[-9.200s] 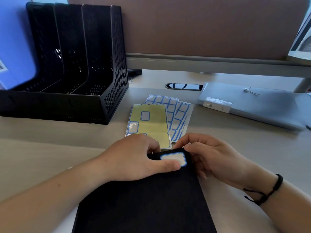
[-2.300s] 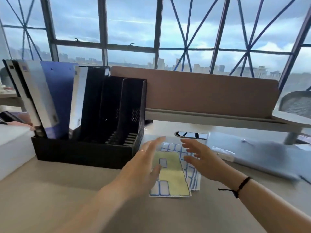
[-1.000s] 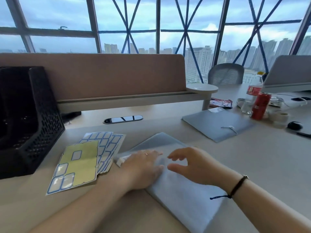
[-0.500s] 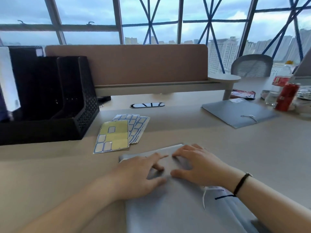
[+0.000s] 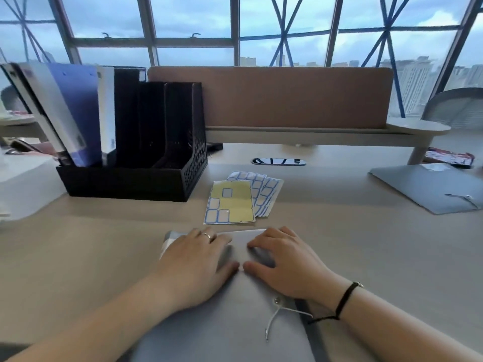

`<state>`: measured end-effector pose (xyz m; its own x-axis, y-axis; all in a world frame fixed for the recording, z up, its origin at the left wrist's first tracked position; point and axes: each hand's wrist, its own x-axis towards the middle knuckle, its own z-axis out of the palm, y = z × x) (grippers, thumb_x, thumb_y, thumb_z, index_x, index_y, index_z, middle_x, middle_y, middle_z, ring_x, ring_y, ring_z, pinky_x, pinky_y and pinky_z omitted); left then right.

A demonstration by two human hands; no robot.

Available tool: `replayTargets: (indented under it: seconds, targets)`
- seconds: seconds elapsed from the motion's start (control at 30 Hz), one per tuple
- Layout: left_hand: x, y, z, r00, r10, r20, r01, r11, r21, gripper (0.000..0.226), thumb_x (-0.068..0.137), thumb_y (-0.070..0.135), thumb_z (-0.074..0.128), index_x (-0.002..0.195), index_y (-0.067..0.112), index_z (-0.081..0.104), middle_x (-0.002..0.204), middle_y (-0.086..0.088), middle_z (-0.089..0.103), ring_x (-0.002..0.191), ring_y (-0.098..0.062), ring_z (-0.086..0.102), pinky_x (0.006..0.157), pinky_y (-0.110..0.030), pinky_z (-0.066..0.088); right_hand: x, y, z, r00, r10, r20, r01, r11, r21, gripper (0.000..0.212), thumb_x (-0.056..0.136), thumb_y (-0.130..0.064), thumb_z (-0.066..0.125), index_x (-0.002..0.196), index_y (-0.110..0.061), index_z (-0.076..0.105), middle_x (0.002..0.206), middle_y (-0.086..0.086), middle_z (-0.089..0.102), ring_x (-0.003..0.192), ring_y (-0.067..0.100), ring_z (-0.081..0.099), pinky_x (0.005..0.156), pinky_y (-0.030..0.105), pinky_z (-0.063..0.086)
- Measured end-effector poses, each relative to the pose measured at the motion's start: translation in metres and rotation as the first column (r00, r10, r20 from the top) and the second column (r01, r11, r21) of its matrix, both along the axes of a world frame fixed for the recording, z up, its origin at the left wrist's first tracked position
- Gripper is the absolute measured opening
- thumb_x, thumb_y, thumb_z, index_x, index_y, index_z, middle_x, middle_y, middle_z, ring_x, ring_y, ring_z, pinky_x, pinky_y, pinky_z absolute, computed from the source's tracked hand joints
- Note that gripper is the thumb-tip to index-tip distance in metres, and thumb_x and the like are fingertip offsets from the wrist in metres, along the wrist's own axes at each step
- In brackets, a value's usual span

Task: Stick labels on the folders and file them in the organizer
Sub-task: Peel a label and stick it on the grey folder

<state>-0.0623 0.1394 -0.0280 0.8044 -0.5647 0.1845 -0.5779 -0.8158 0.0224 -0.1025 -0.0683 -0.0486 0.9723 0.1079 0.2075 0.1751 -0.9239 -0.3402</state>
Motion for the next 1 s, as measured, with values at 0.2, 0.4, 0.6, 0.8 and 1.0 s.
replayTargets:
  seconds: [0.2, 0.4, 0.6, 0.8, 1.0]
  targets:
    - [0.039, 0.005, 0.012, 0.975, -0.008, -0.221, -0.007, 0.998, -0.068, 0.059, 0.086, 0.068, 0.048, 0.139, 0.046, 0.037, 0.120, 0.018, 0.055, 0.112, -0.010, 0.055, 0.093, -0.033, 0.045, 0.019, -0.007, 0.010, 0.998, -0.034, -0.044, 0.035, 0.999, 0.014, 0.042, 0.083, -0.064, 0.059, 0.116, -0.039, 0.066, 0.116, -0.020, 0.062, 0.113, 0.008, 0.050, 0.095, 0.031, 0.043]
    - [0.103, -0.012, 0.016, 0.948, -0.004, -0.318, -0.104, 0.941, -0.323, 0.052, 0.087, 0.057, 0.063, 0.134, 0.040, 0.050, 0.107, 0.019, 0.058, 0.093, -0.005, 0.054, 0.084, -0.029, 0.046, 0.073, -0.020, 0.033, 0.982, -0.190, -0.025, 0.191, 0.969, 0.154, 0.043, 0.085, -0.052, 0.068, 0.123, -0.033, 0.064, 0.126, -0.015, 0.064, 0.117, 0.010, 0.057, 0.097, 0.028, 0.045]
    - [0.157, -0.016, 0.002, 0.893, 0.068, -0.445, -0.226, 0.923, -0.312, 0.081, 0.075, 0.067, 0.066, 0.144, 0.036, 0.039, 0.139, 0.007, 0.054, 0.130, -0.016, 0.048, 0.105, -0.035, 0.042, 0.132, -0.013, 0.030, 0.982, -0.154, -0.110, 0.170, 0.974, 0.149, 0.058, 0.087, -0.054, 0.064, 0.138, -0.032, 0.051, 0.143, -0.008, 0.053, 0.129, 0.014, 0.049, 0.102, 0.030, 0.041]
    - [0.165, -0.021, -0.013, 0.910, -0.012, -0.413, -0.240, 0.799, -0.552, 0.078, 0.079, 0.036, 0.079, 0.145, 0.033, 0.038, 0.116, 0.020, 0.051, 0.134, -0.010, 0.043, 0.102, -0.023, 0.034, 0.164, 0.004, 0.009, 0.993, -0.025, -0.119, 0.031, 0.999, 0.044, 0.070, 0.089, -0.063, 0.055, 0.148, -0.031, 0.037, 0.155, -0.006, 0.040, 0.147, 0.015, 0.028, 0.120, 0.034, 0.021]
    - [0.168, -0.014, -0.017, 0.883, -0.121, -0.453, -0.290, 0.620, -0.729, 0.086, 0.078, 0.015, 0.084, 0.147, 0.035, 0.036, 0.128, 0.014, 0.060, 0.119, 0.000, 0.054, 0.094, -0.012, 0.038, 0.164, 0.007, -0.004, 1.000, -0.003, -0.024, 0.004, 1.000, 0.023, 0.067, 0.089, -0.065, 0.050, 0.147, -0.036, 0.033, 0.149, -0.012, 0.046, 0.140, 0.010, 0.038, 0.123, 0.037, 0.014]
